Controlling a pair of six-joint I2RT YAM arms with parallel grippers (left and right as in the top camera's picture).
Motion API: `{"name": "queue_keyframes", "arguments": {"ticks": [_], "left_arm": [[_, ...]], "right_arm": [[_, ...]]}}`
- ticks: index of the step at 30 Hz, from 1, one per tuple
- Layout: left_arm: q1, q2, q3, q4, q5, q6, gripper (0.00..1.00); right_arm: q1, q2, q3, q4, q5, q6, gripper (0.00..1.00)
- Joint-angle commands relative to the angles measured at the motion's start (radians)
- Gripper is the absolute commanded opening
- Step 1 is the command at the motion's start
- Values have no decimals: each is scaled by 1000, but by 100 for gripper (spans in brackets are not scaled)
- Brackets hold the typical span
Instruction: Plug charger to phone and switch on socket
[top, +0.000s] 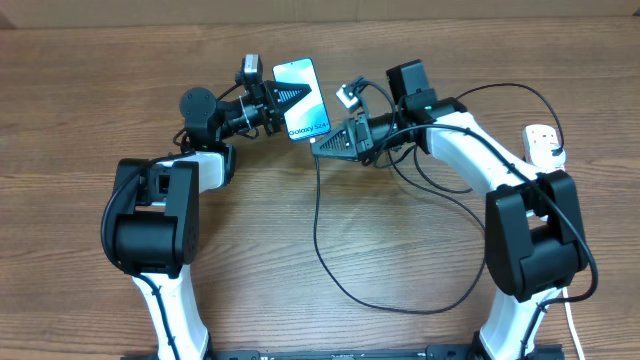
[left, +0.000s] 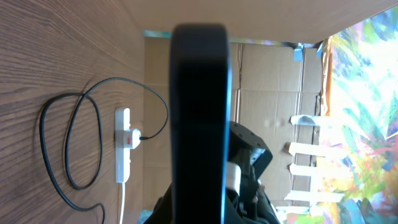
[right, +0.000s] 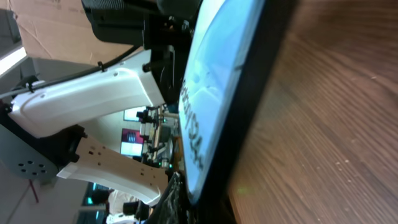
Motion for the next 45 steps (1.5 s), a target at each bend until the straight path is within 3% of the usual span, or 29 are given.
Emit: {"name": "queue_keyframes", "arguments": {"ticks": [1, 45], "left_arm": [[0, 2, 29, 8, -5, 5, 5], [-23, 2, 29, 8, -22, -6, 5]], "right_arm": [[-15, -2, 0, 8, 1, 8, 4], [10, -2, 0, 51, 16, 61, 4]]}}
